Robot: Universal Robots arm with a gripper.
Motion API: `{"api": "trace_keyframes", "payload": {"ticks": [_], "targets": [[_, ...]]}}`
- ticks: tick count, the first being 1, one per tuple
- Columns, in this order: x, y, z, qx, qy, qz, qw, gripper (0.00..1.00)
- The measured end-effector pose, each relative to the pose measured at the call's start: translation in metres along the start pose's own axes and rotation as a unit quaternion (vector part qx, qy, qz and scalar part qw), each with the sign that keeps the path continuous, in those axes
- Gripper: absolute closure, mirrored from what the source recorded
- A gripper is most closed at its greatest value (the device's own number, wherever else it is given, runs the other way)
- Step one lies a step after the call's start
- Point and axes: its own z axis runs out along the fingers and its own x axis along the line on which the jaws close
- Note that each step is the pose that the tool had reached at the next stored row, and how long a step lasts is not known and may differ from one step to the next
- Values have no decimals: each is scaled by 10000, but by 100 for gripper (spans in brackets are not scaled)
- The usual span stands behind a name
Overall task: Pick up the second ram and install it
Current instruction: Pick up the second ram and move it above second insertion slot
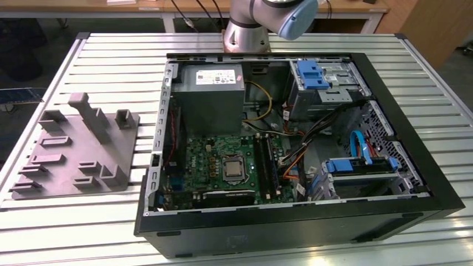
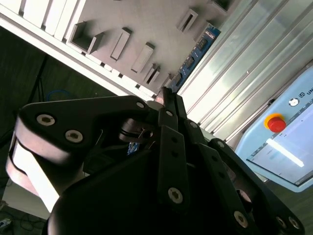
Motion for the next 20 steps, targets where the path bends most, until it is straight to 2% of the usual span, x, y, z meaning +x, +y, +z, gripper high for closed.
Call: {"api": "trace_keyframes", "payload": {"ticks": [4,6,20], "targets": [[1,-13,-2,-1,1,-1,10000,87],[3,-49,-2,0,0,0,10000,87],[22,-453,-14,0,0,0,10000,87]]}}
